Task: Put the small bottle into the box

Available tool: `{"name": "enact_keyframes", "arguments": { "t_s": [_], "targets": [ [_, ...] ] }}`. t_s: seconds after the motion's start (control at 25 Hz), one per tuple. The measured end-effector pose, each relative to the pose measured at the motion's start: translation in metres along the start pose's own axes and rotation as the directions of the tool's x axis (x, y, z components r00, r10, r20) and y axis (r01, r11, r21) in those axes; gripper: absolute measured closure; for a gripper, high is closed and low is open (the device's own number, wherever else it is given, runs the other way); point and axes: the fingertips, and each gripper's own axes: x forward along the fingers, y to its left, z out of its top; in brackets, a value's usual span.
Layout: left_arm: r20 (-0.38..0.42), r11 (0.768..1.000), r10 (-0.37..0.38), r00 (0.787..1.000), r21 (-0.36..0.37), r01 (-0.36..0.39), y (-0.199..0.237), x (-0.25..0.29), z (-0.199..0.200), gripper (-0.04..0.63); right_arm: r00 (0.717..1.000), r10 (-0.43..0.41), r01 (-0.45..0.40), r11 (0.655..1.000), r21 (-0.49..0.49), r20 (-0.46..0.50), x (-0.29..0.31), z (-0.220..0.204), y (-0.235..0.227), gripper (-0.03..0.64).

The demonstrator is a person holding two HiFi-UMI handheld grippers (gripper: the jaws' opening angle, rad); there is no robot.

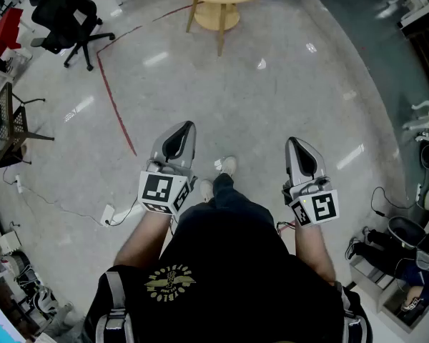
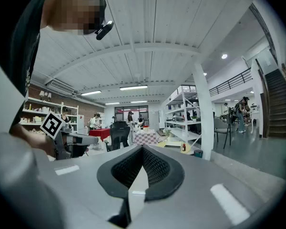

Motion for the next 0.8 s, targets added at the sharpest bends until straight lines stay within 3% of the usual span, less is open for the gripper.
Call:
{"name": "enact_keyframes", "arguments": {
  "t_s": [0.52, 0.8],
  "targets": [
    [0.02, 0.996, -0.052, 0.998, 0.073, 0.05, 0.006, 0.113, 0.035, 0.595, 0.999, 0.028, -0.03, 0.997, 0.073, 0.033, 0.071, -0.006, -0.066, 0.611],
    [0.062, 0.995, 0.033, 0.998, 0.087, -0.039, 0.026, 0.153, 0.069, 0.595, 0.996, 0.044, -0.049, 0.997, 0.064, 0.078, 0.106, 0.021, -0.114, 0.611]
  ]
}}
